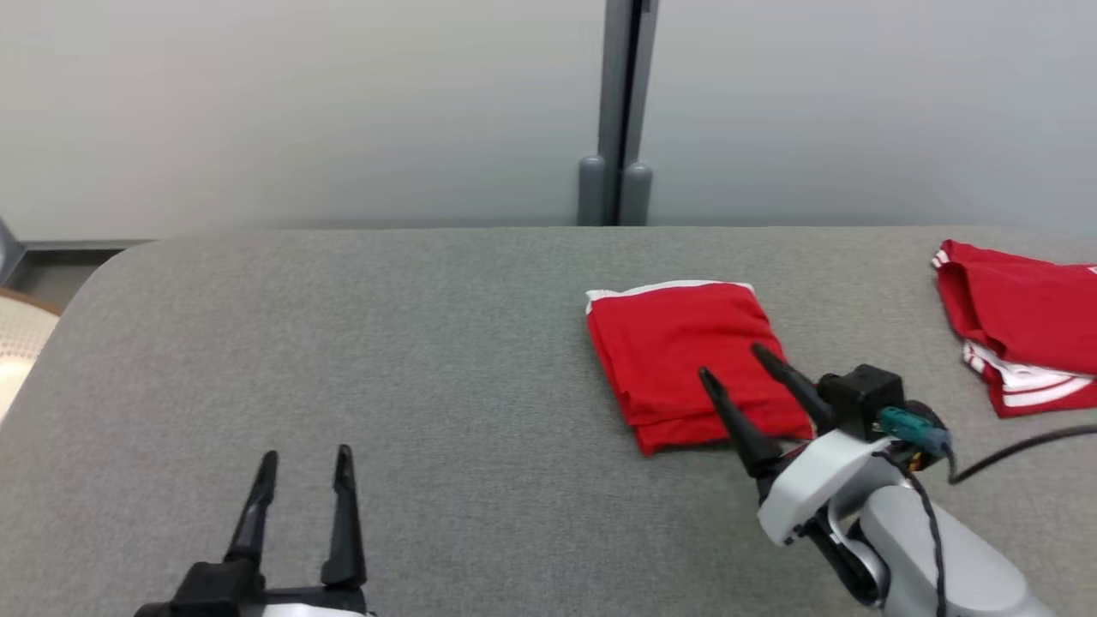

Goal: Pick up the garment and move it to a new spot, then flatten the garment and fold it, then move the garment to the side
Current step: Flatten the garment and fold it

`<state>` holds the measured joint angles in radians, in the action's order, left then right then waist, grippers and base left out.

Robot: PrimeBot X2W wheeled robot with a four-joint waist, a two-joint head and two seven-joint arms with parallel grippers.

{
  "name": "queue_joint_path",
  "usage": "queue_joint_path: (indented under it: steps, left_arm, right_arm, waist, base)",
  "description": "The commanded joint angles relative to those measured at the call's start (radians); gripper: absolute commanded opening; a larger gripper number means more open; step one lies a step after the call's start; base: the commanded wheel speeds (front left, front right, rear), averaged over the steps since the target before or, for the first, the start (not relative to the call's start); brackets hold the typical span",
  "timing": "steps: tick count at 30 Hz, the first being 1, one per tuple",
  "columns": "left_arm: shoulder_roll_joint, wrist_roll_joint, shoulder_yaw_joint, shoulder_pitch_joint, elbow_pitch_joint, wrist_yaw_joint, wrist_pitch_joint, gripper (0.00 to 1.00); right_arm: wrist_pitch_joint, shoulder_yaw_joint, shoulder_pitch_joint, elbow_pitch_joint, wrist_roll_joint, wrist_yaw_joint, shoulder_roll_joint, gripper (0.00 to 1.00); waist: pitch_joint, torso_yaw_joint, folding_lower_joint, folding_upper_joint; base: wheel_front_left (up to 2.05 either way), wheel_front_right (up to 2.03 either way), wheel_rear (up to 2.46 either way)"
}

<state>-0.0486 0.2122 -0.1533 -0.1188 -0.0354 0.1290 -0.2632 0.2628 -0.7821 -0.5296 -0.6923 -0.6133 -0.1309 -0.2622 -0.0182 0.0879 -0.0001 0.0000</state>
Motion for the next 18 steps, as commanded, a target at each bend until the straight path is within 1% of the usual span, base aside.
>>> queue_joint_path:
  steps: [1,5,7,13,15,18]
  left_arm:
    - [-0.004,0.004,0.021,-0.010,0.014,0.004,-0.001,1.00]
    - [-0.004,0.005,0.096,-0.042,0.025,-0.011,-0.001,1.00]
    - [-0.004,0.001,0.119,-0.059,0.012,-0.021,-0.001,1.00]
    - [-0.004,-0.022,0.148,-0.100,0.005,-0.043,-0.001,1.00]
    - [-0.003,-0.030,0.143,-0.117,0.015,-0.045,-0.001,1.00]
    - [-0.004,-0.042,0.126,-0.141,0.026,-0.035,-0.001,1.00]
  right_arm:
    - [0.002,0.048,0.028,0.024,0.040,0.001,-0.005,1.00]
    - [0.001,0.276,0.152,0.126,0.182,0.001,0.017,1.00]
    - [0.001,0.350,0.208,0.167,0.240,0.001,0.022,1.00]
    - [0.001,0.515,0.374,0.325,0.345,0.001,0.073,1.00]
    - [0.001,0.548,0.417,0.359,0.367,0.001,0.095,1.00]
    - [0.001,0.577,0.462,0.377,0.396,0.001,0.119,1.00]
  waist:
    - [-0.023,-0.054,0.0001,0.0000]
    - [-0.032,-0.105,0.0001,0.0000]
    - [-0.041,-0.125,0.0001,0.0000]
    - [-0.065,-0.167,0.0001,0.0000]
    - [-0.071,-0.175,0.0001,0.0000]
    - [-0.078,-0.179,0.0001,0.0000]
  base:
    - [0.00,0.00,0.00]
    - [0.00,0.00,0.00]
    - [0.00,0.00,0.00]
    - [0.00,0.00,0.00]
    - [0.00,0.00,0.00]
    - [0.00,0.00,0.00]
